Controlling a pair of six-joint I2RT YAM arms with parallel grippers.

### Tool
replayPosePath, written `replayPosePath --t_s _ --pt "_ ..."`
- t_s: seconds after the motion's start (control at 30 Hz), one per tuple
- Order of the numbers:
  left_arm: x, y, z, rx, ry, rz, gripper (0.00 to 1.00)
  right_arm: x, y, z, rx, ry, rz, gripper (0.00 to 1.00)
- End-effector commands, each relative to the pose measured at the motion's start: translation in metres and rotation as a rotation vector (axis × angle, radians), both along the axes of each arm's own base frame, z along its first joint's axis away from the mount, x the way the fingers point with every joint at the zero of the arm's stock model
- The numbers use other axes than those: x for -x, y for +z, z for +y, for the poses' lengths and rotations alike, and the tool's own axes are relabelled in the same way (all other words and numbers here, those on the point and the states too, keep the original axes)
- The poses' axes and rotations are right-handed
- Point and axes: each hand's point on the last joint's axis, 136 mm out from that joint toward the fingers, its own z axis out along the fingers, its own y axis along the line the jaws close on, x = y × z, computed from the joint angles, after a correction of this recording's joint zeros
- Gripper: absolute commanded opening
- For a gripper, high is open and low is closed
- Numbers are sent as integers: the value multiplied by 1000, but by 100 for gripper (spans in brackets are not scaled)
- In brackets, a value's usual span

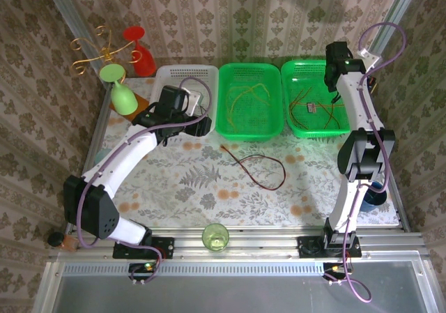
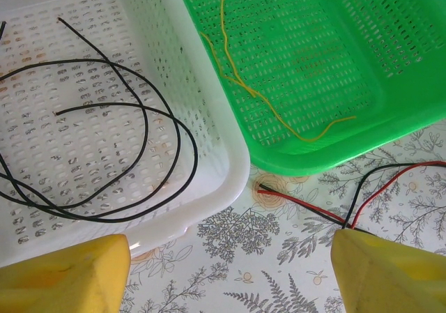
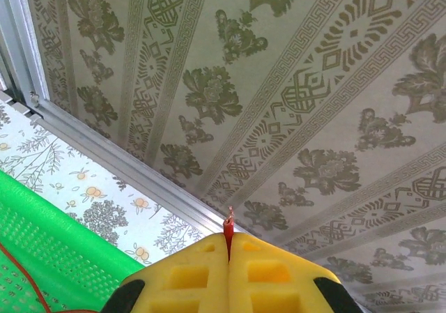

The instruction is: Untangle the cables

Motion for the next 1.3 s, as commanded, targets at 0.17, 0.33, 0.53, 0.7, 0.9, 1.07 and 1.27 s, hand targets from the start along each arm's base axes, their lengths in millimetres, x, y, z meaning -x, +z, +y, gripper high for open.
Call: replayPosePath --t_s 0.17,0.33,0.53,0.7,0.9,1.07,1.27 --pt "-1 -6 -10 25 -6 21 77 11 11 14 245 -90 38 0" --pt "1 -8 -11 22 -12 27 77 5 7 19 367 -112 120 0" --pt "2 -10 -12 25 -12 30 78 7 6 18 481 -112 194 0" --pt "2 -12 -13 25 -15 34 78 17 12 12 468 -136 163 0" --pt "1 -11 -15 29 -17 30 78 28 20 -2 447 -178 155 0" --pt "2 -13 -16 29 -18 34 78 33 17 -3 408 -195 140 0" --pt "1 -12 -16 31 -20 32 79 14 12 31 439 -104 144 0"
